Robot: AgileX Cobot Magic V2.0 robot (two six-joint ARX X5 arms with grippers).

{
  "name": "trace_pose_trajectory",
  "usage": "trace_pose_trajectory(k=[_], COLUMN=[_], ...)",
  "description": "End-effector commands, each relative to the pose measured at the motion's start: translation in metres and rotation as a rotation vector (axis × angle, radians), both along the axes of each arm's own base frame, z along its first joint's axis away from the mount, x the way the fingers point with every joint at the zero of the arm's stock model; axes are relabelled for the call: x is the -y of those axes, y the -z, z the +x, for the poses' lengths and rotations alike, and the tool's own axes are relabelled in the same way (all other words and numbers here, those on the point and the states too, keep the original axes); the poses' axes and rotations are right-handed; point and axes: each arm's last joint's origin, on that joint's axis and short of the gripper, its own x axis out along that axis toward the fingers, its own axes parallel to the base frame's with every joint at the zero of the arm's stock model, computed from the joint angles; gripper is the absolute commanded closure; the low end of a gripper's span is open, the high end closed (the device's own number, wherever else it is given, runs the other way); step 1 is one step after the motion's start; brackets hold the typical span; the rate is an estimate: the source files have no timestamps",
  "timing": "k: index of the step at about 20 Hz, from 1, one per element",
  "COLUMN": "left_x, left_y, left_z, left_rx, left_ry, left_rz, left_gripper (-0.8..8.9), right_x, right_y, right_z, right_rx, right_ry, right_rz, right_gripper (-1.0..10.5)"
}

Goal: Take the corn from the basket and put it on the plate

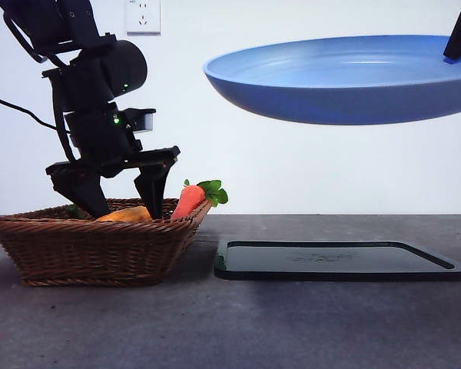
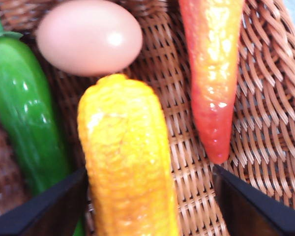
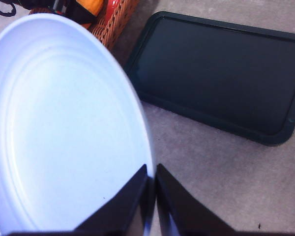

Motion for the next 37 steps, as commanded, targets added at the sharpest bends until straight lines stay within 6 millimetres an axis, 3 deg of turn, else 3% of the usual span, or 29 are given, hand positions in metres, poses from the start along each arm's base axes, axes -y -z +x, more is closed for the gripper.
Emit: trace_pose_trajectory(k=[1,4,8,13,15,18,21,24,29,34,37], left_x=[0.004,0.004,0.004,0.003,0.001,-0.004,-0.005,0.010,0.061,0.105,0.118], left_y=[0.009,0.010,0.010,0.000,-0.019,-0.062,-0.106,-0.127,-0.112,-0.070,-0.052], left_z=[0.006,0.006,0.006,0.003,-0.002,-0.019,-0.048,-0.074,-0.096,-0.099,-0.099], left_rx=[-0.014,-0.016,-0.022,-0.010,0.034,0.122,0.173,0.149,0.079,0.004,-0.028], left_ry=[0.005,0.000,-0.004,-0.030,-0.027,-0.016,0.064,0.198,0.383,0.514,0.535], left_rz=[0.018,0.021,0.020,-0.002,-0.025,-0.105,-0.225,-0.359,-0.355,-0.266,-0.237], left_gripper=[4.24,4.39,6.23,6.37,6.37,6.37,6.37,6.37,6.37,6.36,6.31], right_x=[-0.001,-0.001,-0.001,-0.001,0.000,-0.005,-0.014,-0.024,-0.034,-0.035,-0.034], right_y=[-0.007,-0.007,-0.007,-0.007,-0.004,0.006,0.021,0.041,0.063,0.064,0.064], right_z=[0.001,0.001,0.001,0.002,0.006,0.022,0.052,0.080,0.105,0.107,0.106], right_rx=[0.027,0.028,0.028,0.035,0.028,-0.028,-0.073,-0.136,-0.207,-0.217,-0.226], right_ry=[-0.001,-0.001,-0.002,0.016,0.052,0.052,0.064,0.048,0.033,0.013,0.011], right_rz=[0.014,0.015,0.014,0.000,-0.037,-0.054,-0.030,0.030,0.110,0.143,0.144], right_gripper=[9.4,9.4,9.4,9.4,9.4,9.4,9.4,9.4,9.4,9.4,9.4])
